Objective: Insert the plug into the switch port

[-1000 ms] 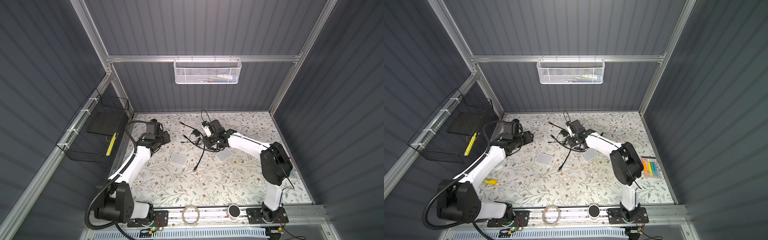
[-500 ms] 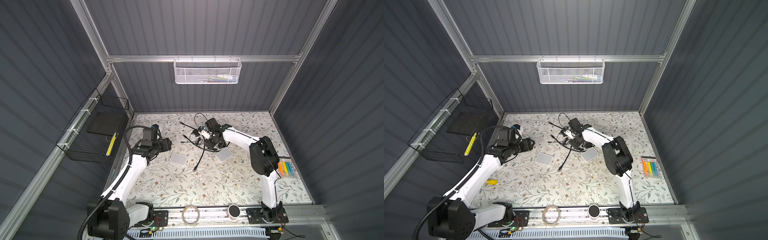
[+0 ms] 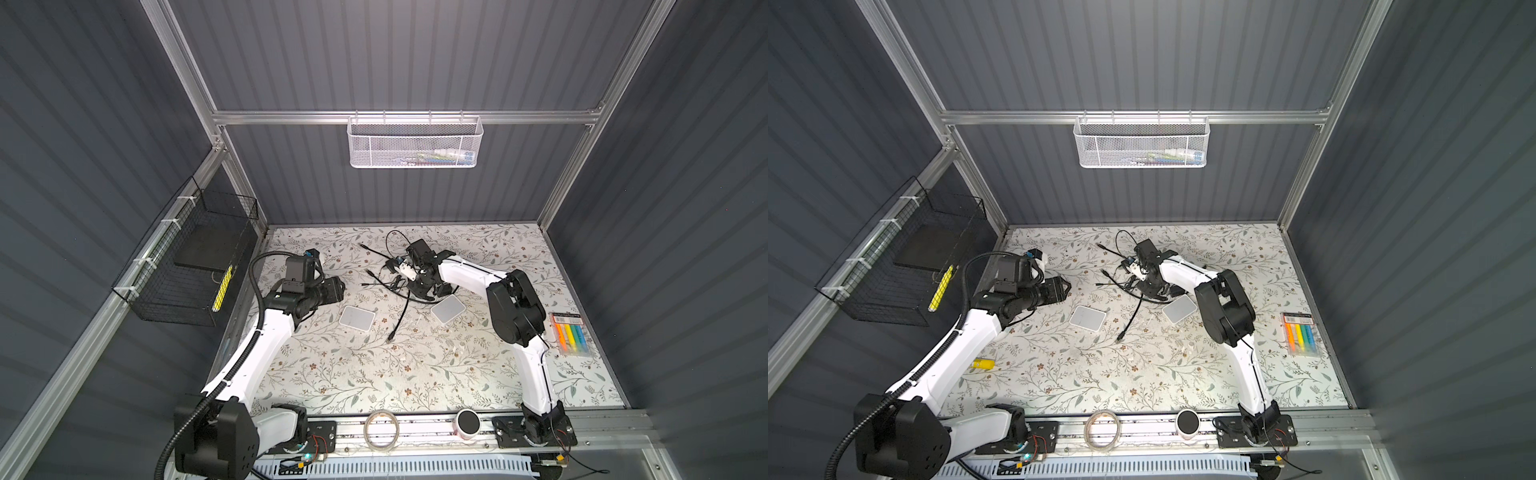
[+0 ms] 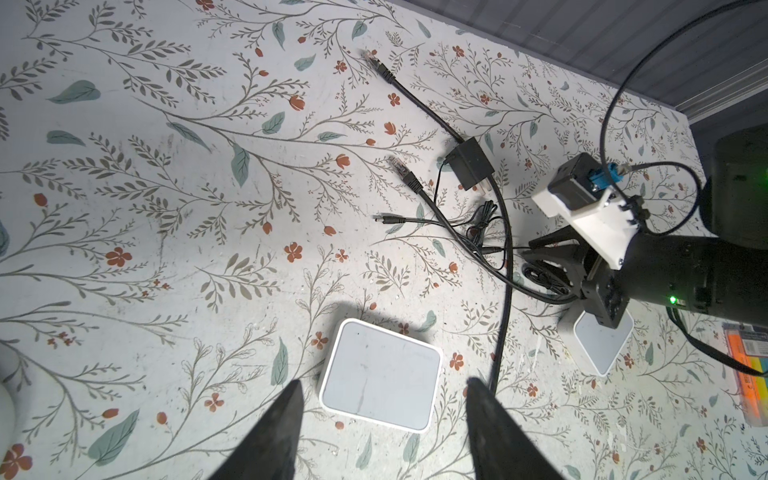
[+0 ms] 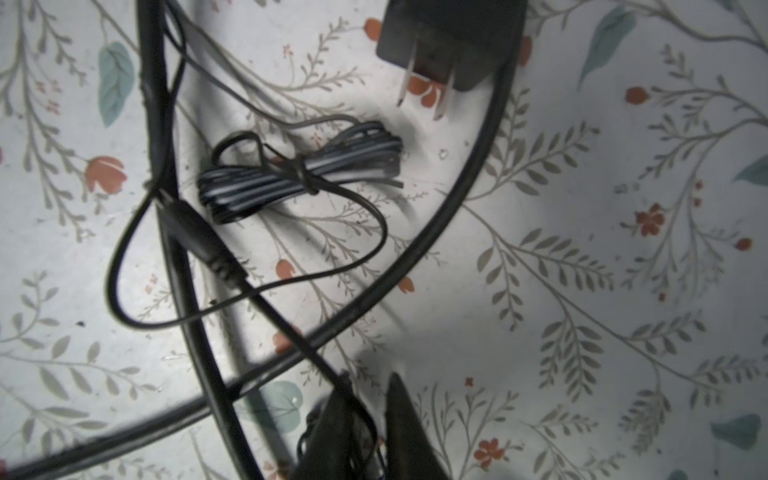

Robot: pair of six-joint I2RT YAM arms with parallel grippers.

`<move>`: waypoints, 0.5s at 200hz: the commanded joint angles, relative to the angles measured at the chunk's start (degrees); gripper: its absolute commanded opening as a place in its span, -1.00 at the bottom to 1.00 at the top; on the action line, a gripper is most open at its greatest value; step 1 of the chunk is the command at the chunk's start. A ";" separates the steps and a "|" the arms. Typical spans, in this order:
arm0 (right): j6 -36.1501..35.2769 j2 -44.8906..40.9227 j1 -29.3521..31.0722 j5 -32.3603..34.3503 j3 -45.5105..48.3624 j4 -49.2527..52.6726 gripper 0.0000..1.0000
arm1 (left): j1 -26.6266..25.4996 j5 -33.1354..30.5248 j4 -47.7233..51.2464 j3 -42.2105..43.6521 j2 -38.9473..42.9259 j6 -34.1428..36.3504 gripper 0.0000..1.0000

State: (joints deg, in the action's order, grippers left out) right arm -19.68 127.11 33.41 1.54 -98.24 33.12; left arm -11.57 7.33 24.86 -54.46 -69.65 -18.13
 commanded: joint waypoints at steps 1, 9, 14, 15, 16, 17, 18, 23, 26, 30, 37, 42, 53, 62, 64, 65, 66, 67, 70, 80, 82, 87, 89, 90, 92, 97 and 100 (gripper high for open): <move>-0.69 -4.81 0.08 2.40 0.45 2.48 -1.00 | 0.06 1.06 1.24 0.19 0.17 1.07 0.24; -1.17 -6.08 0.12 3.34 1.49 3.07 -1.00 | 0.00 1.28 0.78 0.28 -0.06 0.84 0.24; -1.49 -6.95 0.16 3.79 2.23 3.49 -1.00 | 0.03 1.49 0.48 0.24 -0.20 0.75 0.24; -1.49 -7.09 0.21 3.89 2.42 3.55 -1.00 | 0.04 1.56 0.42 0.23 -0.21 0.74 0.24; -1.54 -7.29 0.23 4.03 2.56 3.63 -1.00 | 0.05 1.64 0.35 0.27 -0.22 0.73 0.24; -1.56 -7.48 0.15 4.19 2.72 3.71 -1.00 | 0.06 1.68 0.31 0.25 -0.27 0.73 0.24; -1.62 -7.66 0.16 4.31 2.88 3.79 -1.00 | 0.06 1.74 0.25 0.28 -0.38 0.69 0.24; -1.82 -8.69 0.25 4.78 3.79 4.00 -1.00 | 0.06 2.03 -0.03 0.31 -0.52 0.64 0.23; -1.88 -9.29 0.30 5.00 4.40 4.18 -1.00 | 0.06 2.07 -0.12 0.30 -0.64 0.51 0.23; -1.97 -10.21 0.26 5.27 5.01 4.30 -1.00 | 0.06 2.24 -0.28 0.22 -0.79 0.51 0.23; -2.00 -11.82 0.30 6.04 6.82 4.33 -1.00 | 0.06 2.42 -0.56 0.07 -1.00 0.47 0.23; -1.80 -12.93 0.29 6.70 7.86 4.01 -1.00 | 0.06 2.70 -0.72 -0.03 -1.17 0.42 0.23; -1.75 -15.26 0.33 7.11 10.22 3.87 -1.00 | 0.06 3.19 -1.24 -0.05 -1.46 0.40 0.23; -1.60 -16.73 0.21 7.95 11.94 3.32 -1.00 | 0.06 3.36 -1.57 -0.14 -1.70 0.12 0.23; -1.55 -16.96 0.24 8.17 12.33 3.28 -1.00 | 0.06 3.45 -1.64 -0.13 -1.76 0.11 0.23; -1.52 -17.15 0.20 8.28 12.43 3.27 -1.00 | 0.06 3.51 -1.69 -0.17 -1.78 0.11 0.23; -1.51 -17.24 0.23 8.38 12.58 3.27 -1.00 | 0.06 3.58 -1.76 -0.23 -1.80 0.11 0.23; -1.51 -17.33 0.20 8.47 12.65 3.31 -1.00 | 0.06 3.57 -1.84 -0.27 -1.85 0.07 0.23; -1.57 -17.69 0.20 8.48 13.00 3.46 -1.00 | 0.06 3.72 -1.90 -0.36 -1.93 0.03 0.23; -1.95 -18.06 0.22 7.98 13.33 5.26 -1.00 | 0.03 4.26 -2.25 -0.55 -2.20 -0.07 0.23; -2.12 -17.96 0.24 7.52 13.29 5.85 -1.00 | 0.05 4.31 -2.33 -0.56 -2.28 -0.15 0.23; -2.81 -17.55 0.17 6.52 12.93 7.84 -1.00 | 0.06 4.48 -2.35 -0.91 -2.40 -0.23 0.23; -3.10 -17.37 0.17 6.41 12.68 8.34 -1.00 | 0.06 4.45 -2.32 -1.02 -2.48 -0.24 0.23; -3.22 -17.26 0.21 6.34 12.57 8.83 -1.00 | 0.06 4.49 -2.29 -1.06 -2.50 -0.24 0.23; -3.34 -17.01 0.18 6.41 12.35 9.49 -1.00 | 0.06 4.52 -2.28 -1.15 -2.57 -0.19 0.23; -3.60 -16.04 0.24 6.96 11.50 11.42 -1.00 | 0.06 4.69 -2.30 -1.38 -2.68 -0.12 0.23; -3.93 -15.28 0.21 7.46 10.78 12.54 -1.00 | 0.08 4.89 -2.28 -1.43 -2.75 -0.17 0.23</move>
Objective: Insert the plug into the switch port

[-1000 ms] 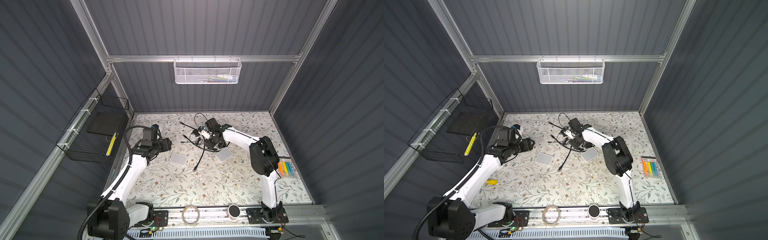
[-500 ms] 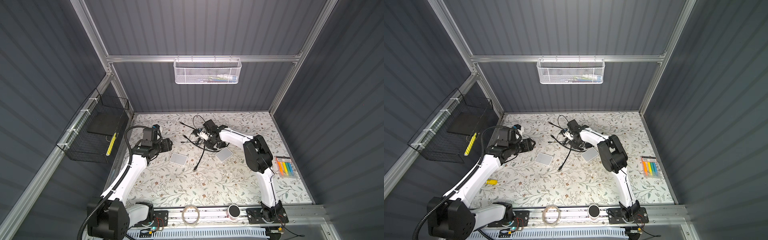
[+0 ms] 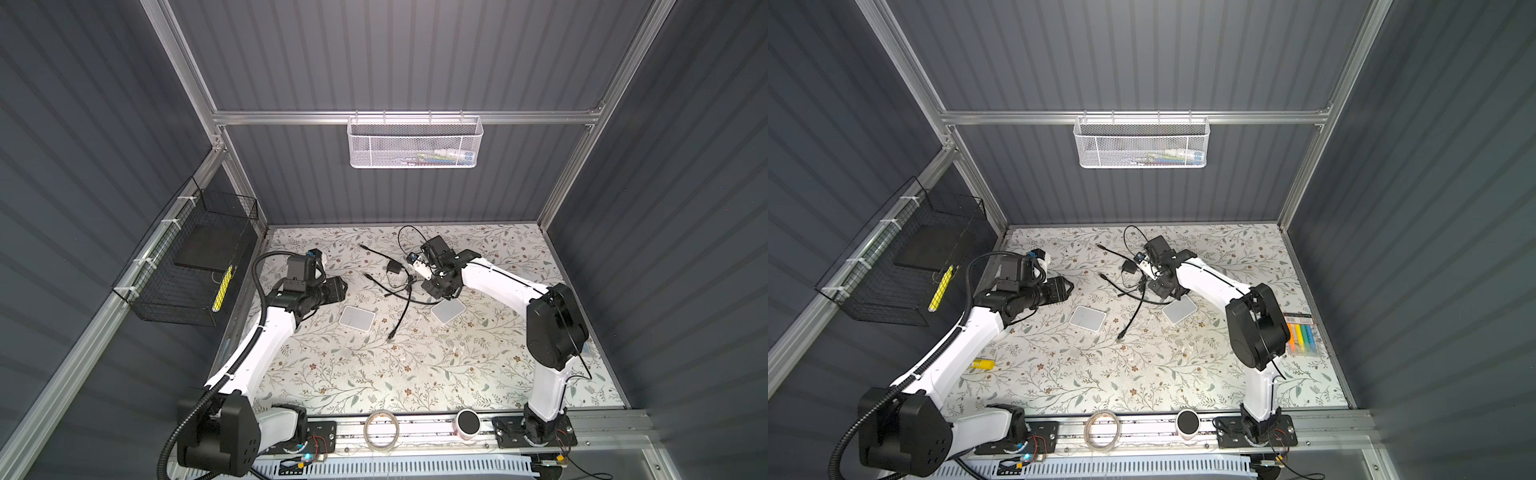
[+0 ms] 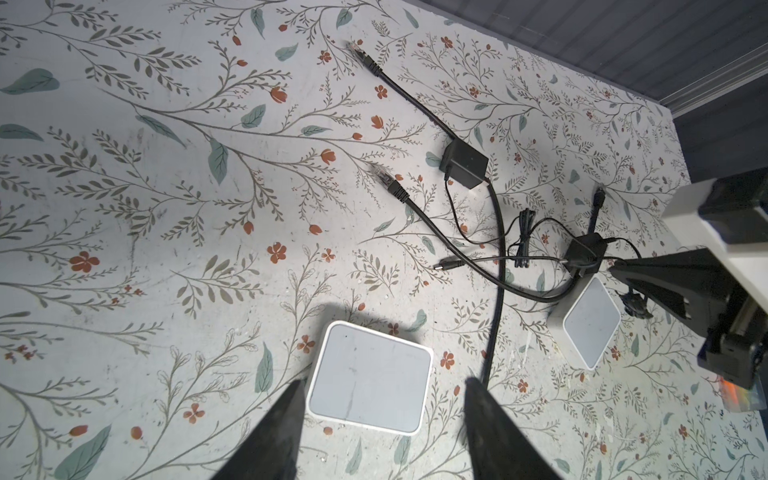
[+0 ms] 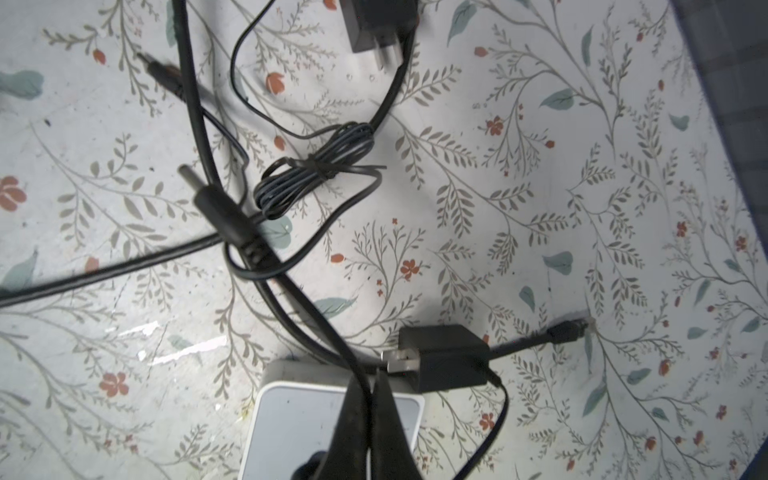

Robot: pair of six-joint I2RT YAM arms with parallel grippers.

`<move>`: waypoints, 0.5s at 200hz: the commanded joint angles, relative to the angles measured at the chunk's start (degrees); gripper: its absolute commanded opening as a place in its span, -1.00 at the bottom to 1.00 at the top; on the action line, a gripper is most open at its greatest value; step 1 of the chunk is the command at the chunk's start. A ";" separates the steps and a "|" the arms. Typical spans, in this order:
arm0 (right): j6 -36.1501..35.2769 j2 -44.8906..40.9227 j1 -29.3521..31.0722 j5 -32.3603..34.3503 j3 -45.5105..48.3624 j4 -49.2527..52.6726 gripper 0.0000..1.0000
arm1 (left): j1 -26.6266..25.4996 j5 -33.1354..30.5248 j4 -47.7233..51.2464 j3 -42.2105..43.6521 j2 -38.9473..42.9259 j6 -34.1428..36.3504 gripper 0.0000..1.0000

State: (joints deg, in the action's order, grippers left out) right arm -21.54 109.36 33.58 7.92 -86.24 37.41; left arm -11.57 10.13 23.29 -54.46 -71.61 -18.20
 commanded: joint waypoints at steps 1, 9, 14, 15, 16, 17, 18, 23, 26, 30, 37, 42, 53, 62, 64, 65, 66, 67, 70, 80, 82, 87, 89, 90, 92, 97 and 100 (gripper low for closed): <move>-2.17 2.71 0.06 1.24 -1.53 8.89 -1.00 | 0.07 2.09 -0.70 -1.44 -0.80 -0.14 0.23; -2.29 4.77 0.00 3.13 -3.56 12.38 -1.00 | 0.06 2.48 -0.88 -1.53 -0.98 -0.09 0.23; -2.18 5.86 -0.03 5.03 -4.56 13.56 -1.00 | 0.06 2.63 -1.09 -1.47 -1.06 -0.17 0.23; -2.23 6.08 -0.07 5.32 -4.69 13.69 -1.00 | 0.06 2.71 -1.11 -1.45 -1.07 -0.21 0.23; -2.21 6.19 -0.04 5.56 -4.80 13.98 -1.00 | 0.06 2.75 -1.17 -1.45 -1.07 -0.24 0.23; -2.29 6.42 -0.02 5.76 -4.98 14.13 -1.00 | 0.06 2.81 -1.20 -1.40 -1.07 -0.29 0.23; -2.33 6.67 -0.06 5.95 -5.12 14.55 -1.00 | 0.06 2.89 -1.26 -1.38 -1.07 -0.32 0.23; -2.63 7.53 -0.16 6.82 -5.83 15.76 -1.00 | 0.06 3.23 -1.53 -1.20 -1.16 -0.54 0.22; -2.77 8.04 -0.23 7.30 -6.14 16.44 -1.00 | 0.05 3.43 -1.69 -1.16 -1.24 -0.71 0.22; -2.79 8.61 -0.27 8.22 -6.49 17.03 -1.00 | 0.05 3.69 -1.79 -1.09 -1.25 -0.86 0.22; -2.54 9.29 -0.53 9.51 -6.88 17.34 -1.00 | 0.05 4.19 -1.79 -0.97 -1.33 -0.96 0.22; -2.41 9.59 -0.81 9.95 -7.01 17.67 -1.00 | 0.06 4.34 -1.76 -0.86 -1.33 -1.05 0.22; -2.11 9.94 -1.31 11.12 -7.02 17.41 -1.00 | 0.02 4.22 -1.43 -0.74 -1.25 -0.96 0.22; -2.01 9.92 -1.61 12.24 -6.82 17.09 -1.00 | 0.05 4.17 -1.32 -0.65 -1.01 -0.88 0.22; -2.01 9.93 -1.73 12.37 -6.79 17.02 -1.00 | 0.06 4.08 -1.32 -0.52 -1.03 -0.83 0.22; -2.01 9.96 -1.75 12.46 -6.73 17.01 -1.00 | 0.06 4.09 -1.32 -0.50 -1.01 -0.77 0.22; -1.97 9.98 -1.76 12.55 -6.70 17.00 -1.00 | 0.01 4.10 -1.32 -0.53 -1.00 -0.73 0.22; -1.99 10.03 -1.76 12.64 -6.68 17.00 -1.00 | -0.01 4.06 -1.32 -0.50 -0.99 -0.72 0.22; -1.97 10.06 -1.89 13.02 -6.70 16.95 -1.00 | 0.05 3.90 -1.34 -0.48 -1.01 -0.75 0.22; -1.91 10.17 -2.13 14.24 -6.58 16.86 -1.00 | 0.06 3.87 -1.09 -0.55 -1.07 -0.57 0.22; -1.88 10.13 -2.19 14.34 -6.51 16.90 -1.00 | 0.06 3.81 -1.10 -0.49 -1.16 -0.54 0.22; -2.00 10.03 -2.33 14.59 -6.32 16.91 -1.00 | 0.06 3.91 -1.13 -0.49 -1.23 -0.45 0.22; -2.01 9.94 -2.41 14.78 -6.25 16.91 -1.00 | 0.06 3.88 -1.18 -0.48 -1.24 -0.44 0.22; -2.06 9.88 -2.44 14.90 -6.19 16.91 -1.00 | 0.06 3.86 -1.16 -0.48 -1.24 -0.48 0.22; -2.11 9.79 -2.57 15.14 -6.02 16.78 -1.00 | 0.06 3.89 -1.17 -0.48 -1.31 -0.51 0.22; -2.35 9.38 -2.76 15.85 -5.68 16.67 -1.00 | 0.06 3.86 -1.14 -0.45 -1.41 -0.50 0.22; -2.50 9.12 -2.87 16.38 -5.54 16.48 -1.00 | 0.06 3.81 -1.16 -0.45 -1.49 -0.52 0.22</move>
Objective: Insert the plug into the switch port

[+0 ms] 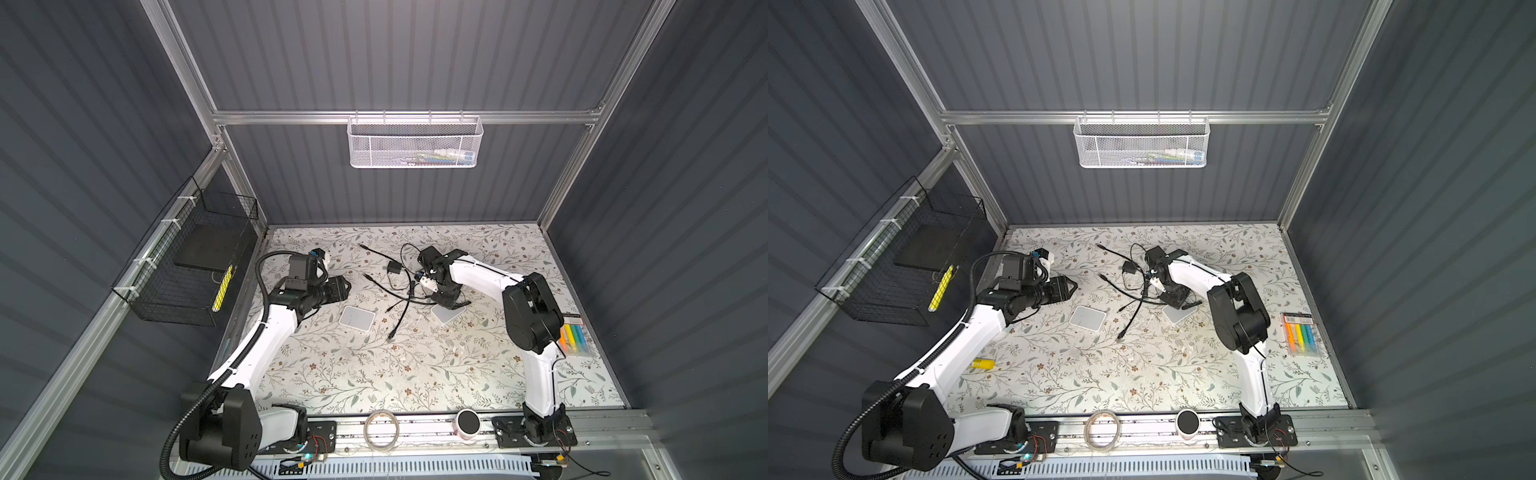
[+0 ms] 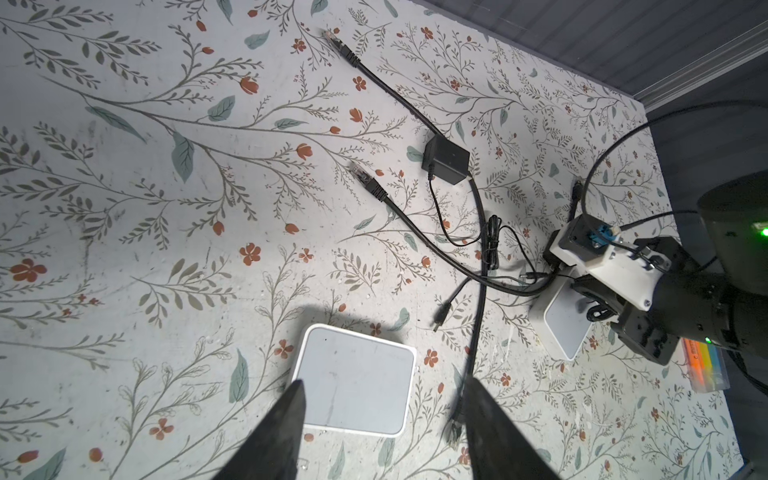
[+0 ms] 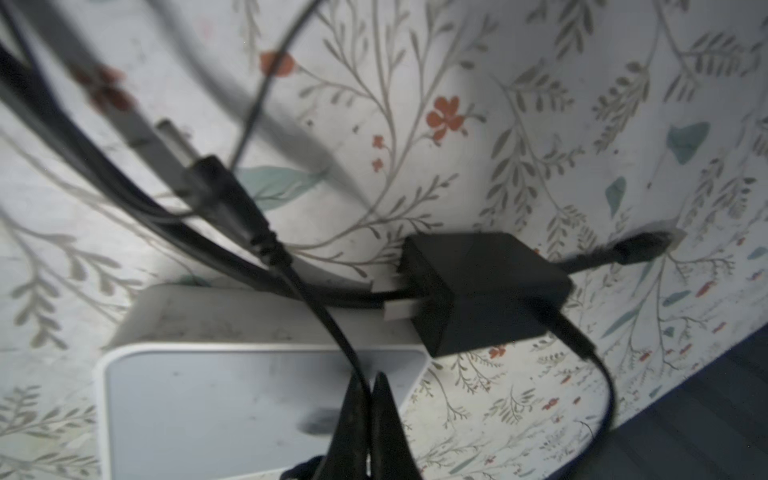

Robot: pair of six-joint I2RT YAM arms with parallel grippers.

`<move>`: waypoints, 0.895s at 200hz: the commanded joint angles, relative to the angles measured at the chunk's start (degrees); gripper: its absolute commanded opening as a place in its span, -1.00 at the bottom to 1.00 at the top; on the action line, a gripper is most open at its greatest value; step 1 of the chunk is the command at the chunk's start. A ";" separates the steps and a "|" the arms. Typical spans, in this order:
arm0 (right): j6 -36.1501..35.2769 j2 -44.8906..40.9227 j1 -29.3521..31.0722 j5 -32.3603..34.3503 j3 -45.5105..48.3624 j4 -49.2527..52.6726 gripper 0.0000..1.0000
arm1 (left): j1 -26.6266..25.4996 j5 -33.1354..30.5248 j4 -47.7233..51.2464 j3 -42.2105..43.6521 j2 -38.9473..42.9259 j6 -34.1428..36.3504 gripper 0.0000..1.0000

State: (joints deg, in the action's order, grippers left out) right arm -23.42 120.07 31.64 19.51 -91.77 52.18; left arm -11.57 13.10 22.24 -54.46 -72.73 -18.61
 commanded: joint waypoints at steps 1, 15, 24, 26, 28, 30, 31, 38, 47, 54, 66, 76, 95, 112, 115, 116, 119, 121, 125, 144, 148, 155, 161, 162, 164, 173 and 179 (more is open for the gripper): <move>-0.64 -1.73 -0.94 4.91 0.04 1.66 -1.00 | 0.06 0.81 -0.10 -0.42 -0.38 -0.06 0.22; -1.82 -3.24 -1.17 7.53 0.31 1.29 -1.00 | 0.06 0.73 -0.13 -0.29 -0.40 0.15 0.22; -2.23 -4.27 -1.24 7.95 0.00 1.14 -1.00 | 0.07 0.61 -0.33 -0.05 -0.47 0.15 0.22; -2.26 -4.75 -1.25 8.10 -0.06 1.03 -1.00 | 0.02 0.65 -0.46 0.03 -0.48 0.17 0.22; -2.29 -5.08 -1.23 8.16 -0.03 0.91 -1.00 | 0.05 0.60 -0.51 0.18 -0.48 0.16 0.22; -2.34 -5.37 -1.23 8.26 -0.05 0.77 -1.00 | 0.06 0.60 -0.57 0.26 -0.53 0.09 0.22; -2.34 -5.55 -1.23 8.35 -0.06 0.71 -1.00 | 0.06 0.56 -0.59 0.24 -0.55 0.03 0.22; -2.30 -6.68 -1.33 8.74 0.05 0.14 -1.00 | 0.06 0.59 -0.78 0.36 -0.65 -0.06 0.22; -1.38 -8.40 -1.45 8.30 0.36 -0.67 -1.00 | 0.06 0.96 -1.41 0.74 -0.83 -0.56 0.22; 0.01 -9.97 -1.64 6.83 0.63 -1.24 -1.00 | 0.06 1.64 -2.11 1.05 -0.91 -1.15 0.21; 2.56 -13.12 -1.68 2.21 2.18 -3.50 -1.00 | 0.04 3.82 -4.00 1.97 -1.18 -2.31 0.21; 4.77 -15.77 -1.49 -2.07 4.12 -5.99 -1.00 | 0.05 7.76 -6.14 2.72 -1.66 -3.20 0.21; 8.37 -19.88 0.57 -6.93 10.76 -13.39 -1.00 | -0.70 13.07 -10.05 3.21 -3.13 -5.29 0.20; 11.91 -21.99 2.90 -9.57 16.70 -20.08 -1.00 | -3.28 15.31 -13.55 3.07 -4.43 -6.66 0.20; 12.44 -22.19 3.44 -9.97 17.37 -21.18 -1.00 | -3.81 15.57 -14.11 2.96 -4.73 -6.88 0.20; 12.61 -22.22 3.61 -10.34 17.56 -21.39 -1.00 | -3.98 15.65 -14.31 2.91 -4.85 -7.01 0.20; 13.13 -22.37 4.13 -11.13 18.43 -22.34 -1.00 | -4.47 16.01 -14.93 2.83 -5.18 -7.21 0.20; 13.49 -22.34 4.53 -11.50 18.98 -22.84 -1.00 | -4.83 16.24 -15.34 2.79 -5.39 -7.36 0.20; 14.11 -22.43 5.27 -12.01 19.86 -24.09 -1.00 | -5.36 16.67 -16.04 2.78 -5.88 -7.80 0.19; 16.09 -21.85 8.53 -13.05 22.66 -28.20 -1.00 | -6.83 19.69 -21.13 3.39 -7.84 -10.61 0.18; 16.54 -21.58 8.99 -13.28 22.84 -28.66 -1.00 | -6.95 20.25 -22.14 3.54 -8.21 -11.25 0.18; 17.27 -21.10 9.70 -13.40 23.21 -29.41 -1.00 | -7.21 21.12 -23.85 4.09 -8.82 -12.25 0.18; 17.88 -20.86 10.01 -13.66 23.31 -29.55 -1.00 | -7.39 21.81 -24.70 4.27 -9.30 -12.77 0.18; 18.01 -20.76 10.06 -13.73 23.35 -29.53 -1.00 | -7.44 21.89 -24.79 4.31 -9.33 -12.90 0.18; 18.16 -20.69 10.10 -13.89 23.38 -29.53 -1.00 | -7.48 22.06 -24.92 4.33 -9.42 -13.04 0.17; 18.80 -20.37 10.33 -14.27 23.17 -29.53 -1.00 | -7.82 22.52 -24.83 4.17 -10.12 -12.97 0.16; 19.22 -20.38 10.46 -14.51 23.12 -31.26 -1.00 | -8.02 22.71 -24.56 4.14 -10.58 -12.65 0.16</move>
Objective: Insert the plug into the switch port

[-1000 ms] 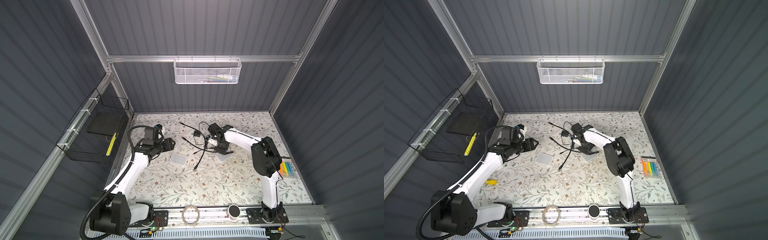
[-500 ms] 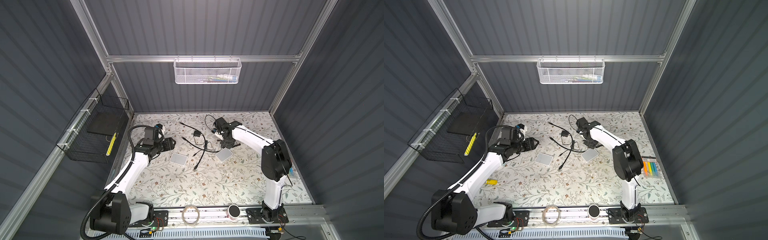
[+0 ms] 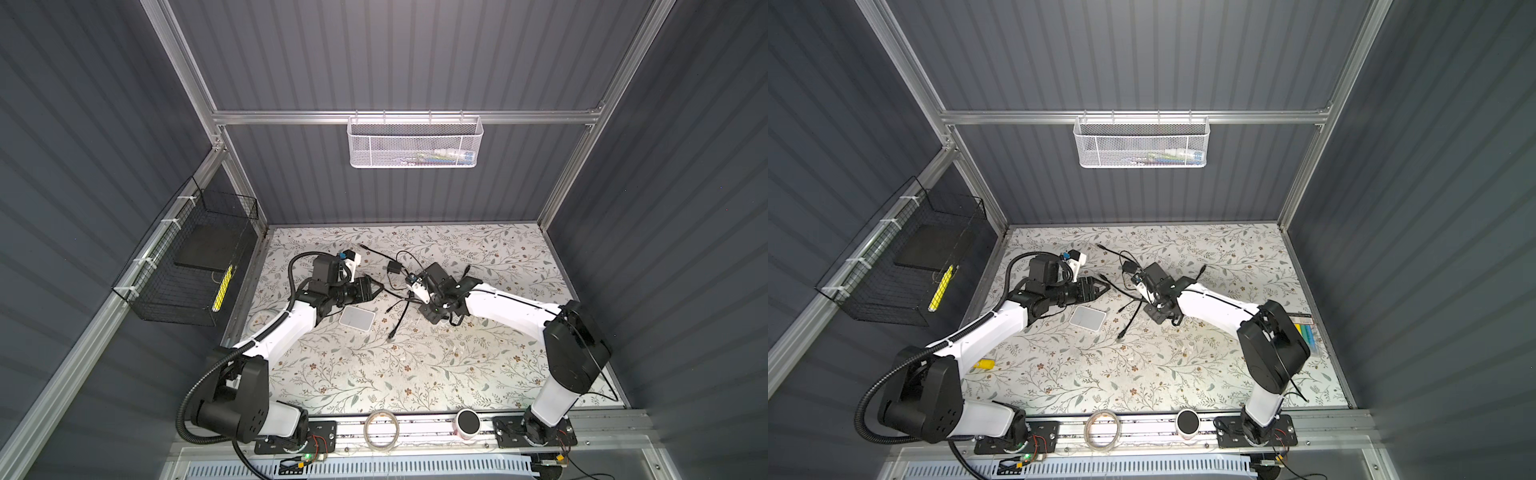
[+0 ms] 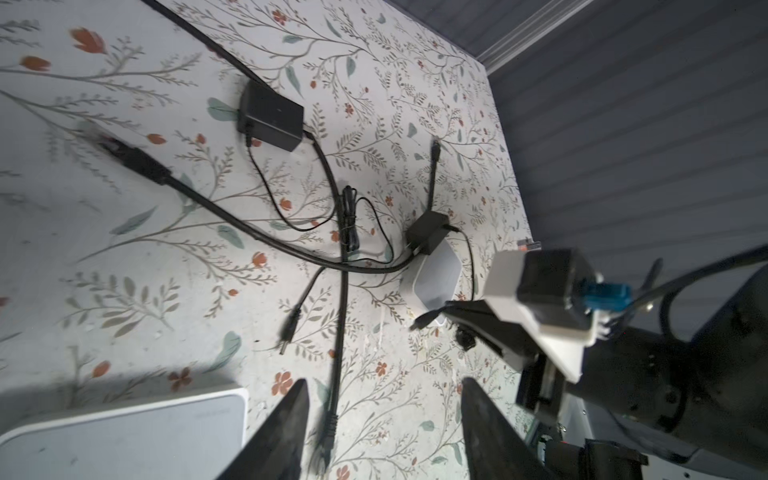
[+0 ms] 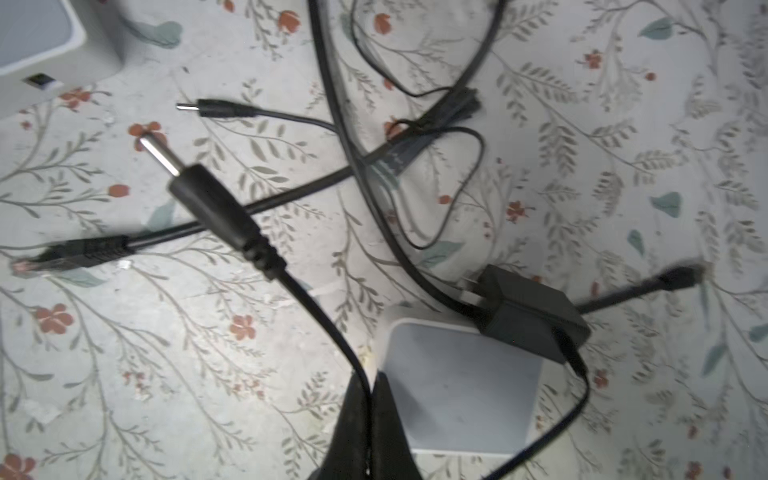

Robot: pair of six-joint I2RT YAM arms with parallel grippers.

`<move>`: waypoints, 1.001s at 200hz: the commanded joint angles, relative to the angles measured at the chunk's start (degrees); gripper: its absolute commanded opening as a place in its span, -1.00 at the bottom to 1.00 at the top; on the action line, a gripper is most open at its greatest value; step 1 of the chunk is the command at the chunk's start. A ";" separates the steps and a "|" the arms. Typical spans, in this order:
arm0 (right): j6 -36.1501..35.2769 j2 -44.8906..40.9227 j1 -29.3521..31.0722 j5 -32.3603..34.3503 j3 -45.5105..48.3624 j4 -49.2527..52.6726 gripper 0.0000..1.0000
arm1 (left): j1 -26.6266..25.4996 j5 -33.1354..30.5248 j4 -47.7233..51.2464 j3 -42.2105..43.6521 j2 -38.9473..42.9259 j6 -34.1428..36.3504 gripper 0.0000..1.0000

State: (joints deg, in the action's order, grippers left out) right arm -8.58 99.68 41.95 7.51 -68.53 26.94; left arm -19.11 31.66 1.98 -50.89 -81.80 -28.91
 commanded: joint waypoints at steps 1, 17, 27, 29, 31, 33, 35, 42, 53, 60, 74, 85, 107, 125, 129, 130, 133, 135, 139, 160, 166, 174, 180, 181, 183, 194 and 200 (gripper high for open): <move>4.42 0.00 0.14 -2.55 -0.11 -6.11 -1.00 | -0.53 4.17 -4.28 0.55 -1.56 -2.28 0.16; 5.12 -0.23 0.28 -3.20 -0.28 -7.37 -1.00 | -0.75 4.46 -3.37 0.63 -2.32 -1.42 0.14; 5.35 -0.43 0.23 -3.65 -0.62 -7.85 -1.00 | -0.82 4.78 -3.23 0.83 -2.66 -1.07 0.13; 5.33 -0.45 0.23 -3.82 -0.68 -7.95 -1.00 | -0.83 4.81 -3.26 0.91 -2.66 -1.07 0.13; 5.33 -0.38 0.23 -3.93 -0.78 -8.02 -1.00 | -0.84 4.83 -3.22 0.96 -2.73 -1.07 0.13; 5.33 -0.32 0.23 -4.09 -0.96 -8.04 -1.00 | -0.84 4.86 -3.21 1.01 -2.75 -1.13 0.12; 5.37 -0.35 0.28 -4.08 -1.03 -7.93 -1.00 | -0.82 4.83 -3.25 1.09 -2.79 -1.17 0.12; 5.41 -0.11 0.32 -4.45 -1.49 -7.82 -1.00 | -0.80 4.92 -3.34 1.17 -2.84 -1.15 0.09; 5.34 0.20 0.58 -4.59 -2.06 -7.63 -1.00 | -0.92 5.65 -3.58 1.24 -3.01 -1.22 0.04; 5.25 0.34 0.72 -4.70 -2.24 -7.49 -1.00 | -0.97 5.93 -3.69 1.05 -3.08 -1.24 0.02; 5.26 0.65 1.01 -4.99 -2.44 -7.40 -1.00 | -1.09 6.79 -3.80 0.90 -3.41 -1.16 -0.03; 5.46 0.51 1.20 -5.37 -2.38 -7.51 -1.00 | -1.18 7.37 -3.76 0.71 -3.82 -0.92 -0.06; 5.68 -0.16 1.70 -5.92 -2.06 -7.93 -1.00 | -1.60 8.13 -4.05 0.83 -4.92 -0.72 -0.11; 5.71 -0.24 1.99 -6.35 -1.72 -8.36 -1.00 | -2.11 8.28 -4.82 0.88 -5.52 -1.03 -0.14; 5.76 -0.12 2.03 -6.22 -1.73 -8.33 -1.00 | -2.19 8.35 -4.95 0.86 -5.56 -1.06 -0.15; 5.76 -0.16 2.06 -6.16 -1.76 -8.27 -1.00 | -2.22 8.34 -5.00 0.83 -5.56 -1.06 -0.15; 5.77 -0.11 2.08 -6.20 -1.76 -8.13 -1.00 | -2.31 8.33 -5.05 0.73 -5.64 -1.06 -0.15; 5.77 -0.08 2.14 -6.30 -1.77 -8.06 -1.00 | -2.39 8.40 -5.05 0.76 -5.65 -1.11 -0.15; 5.77 -0.02 2.17 -6.28 -1.80 -7.96 -1.00 | -2.46 8.29 -5.12 0.63 -5.72 -1.15 -0.16; 5.83 -0.61 2.59 -6.64 -1.16 -8.55 -1.00 | -2.68 7.96 -5.08 0.83 -6.06 -0.99 -0.21; 5.94 -0.74 2.67 -6.77 -0.93 -8.85 -1.00 | -2.68 7.79 -5.07 0.93 -6.16 -0.99 -0.23; 5.95 -0.78 2.77 -7.13 -0.83 -9.03 -1.00 | -2.68 7.46 -5.14 0.96 -6.18 -1.13 -0.26; 5.92 -0.61 2.85 -7.07 -0.81 -8.93 -1.00 | -2.68 7.37 -5.29 0.98 -6.20 -1.37 -0.30; 5.89 -0.58 2.86 -7.07 -0.81 -8.93 -1.00 | -2.73 7.37 -5.35 1.02 -6.14 -1.39 -0.30; 5.91 -0.50 2.87 -7.00 -0.86 -8.92 -1.00 | -2.69 7.34 -5.39 0.98 -6.10 -1.41 -0.30; 5.90 -0.25 3.03 -6.58 -0.97 -8.66 -1.00 | -2.77 7.44 -5.60 0.98 -5.96 -1.59 -0.34; 5.98 -0.19 3.05 -6.47 -0.90 -8.65 -1.00 | -2.77 7.37 -5.66 0.97 -5.87 -1.55 -0.37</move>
State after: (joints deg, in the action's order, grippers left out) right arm -3.38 99.92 44.58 1.37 -69.54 18.76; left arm -21.45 38.59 -2.83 -50.33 -87.31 -30.39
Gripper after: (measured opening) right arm 0.049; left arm 0.331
